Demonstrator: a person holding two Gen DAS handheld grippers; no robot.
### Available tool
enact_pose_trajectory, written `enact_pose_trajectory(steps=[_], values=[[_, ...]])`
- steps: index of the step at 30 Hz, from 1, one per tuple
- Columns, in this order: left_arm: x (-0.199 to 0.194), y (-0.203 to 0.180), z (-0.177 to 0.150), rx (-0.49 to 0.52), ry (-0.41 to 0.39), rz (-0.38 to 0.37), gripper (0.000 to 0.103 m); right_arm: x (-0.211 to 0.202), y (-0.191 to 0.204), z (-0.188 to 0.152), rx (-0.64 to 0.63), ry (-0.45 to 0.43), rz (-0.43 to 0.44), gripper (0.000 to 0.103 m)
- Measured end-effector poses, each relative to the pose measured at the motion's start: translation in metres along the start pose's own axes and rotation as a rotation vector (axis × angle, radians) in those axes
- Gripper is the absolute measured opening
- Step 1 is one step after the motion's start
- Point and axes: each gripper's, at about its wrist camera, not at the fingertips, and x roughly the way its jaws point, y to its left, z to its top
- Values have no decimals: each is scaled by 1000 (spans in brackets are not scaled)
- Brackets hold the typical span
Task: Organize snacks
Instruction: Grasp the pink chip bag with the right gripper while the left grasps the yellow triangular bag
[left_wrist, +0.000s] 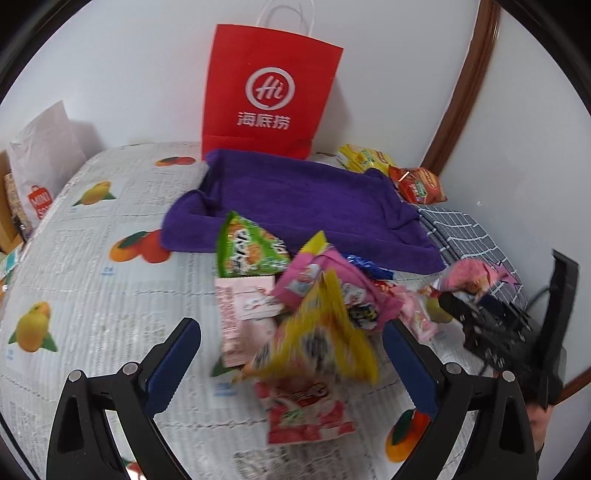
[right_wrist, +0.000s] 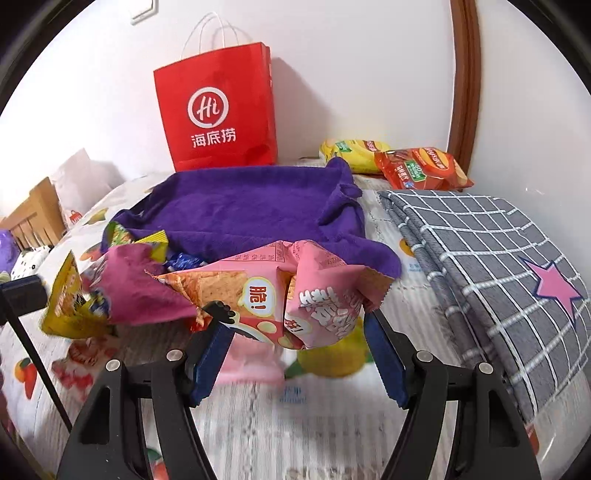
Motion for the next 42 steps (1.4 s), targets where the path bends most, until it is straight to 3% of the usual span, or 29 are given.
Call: enact_pose_trajectory(steps=[3, 7, 13, 20, 22, 24, 32, 42], values=[[6, -7, 0, 12, 20, -4, 100, -6, 2, -6, -29, -7, -30, 71], [19, -10, -10, 67, 70, 64, 100, -9, 5, -13, -36, -3, -15, 71], [18, 7, -29, -17, 117, -3, 100, -14, 9, -21, -24, 0, -16, 71], [29, -5, -40, 12, 136, -1, 98, -20, 10, -26, 16, 16, 3, 71], [31, -6, -39, -4, 122, -16, 93, -25, 11, -28, 10, 22, -9, 71], [31, -7, -36, -9, 115, -19, 78, -31, 12, -30, -1, 22, -21, 71], [24, -14, -27, 23, 86, -60, 45, -51, 14, -29, 0, 8, -26, 71], [-12, 0, -22, 16, 21, -90, 39, -67, 16, -20, 34, 2, -16, 71]])
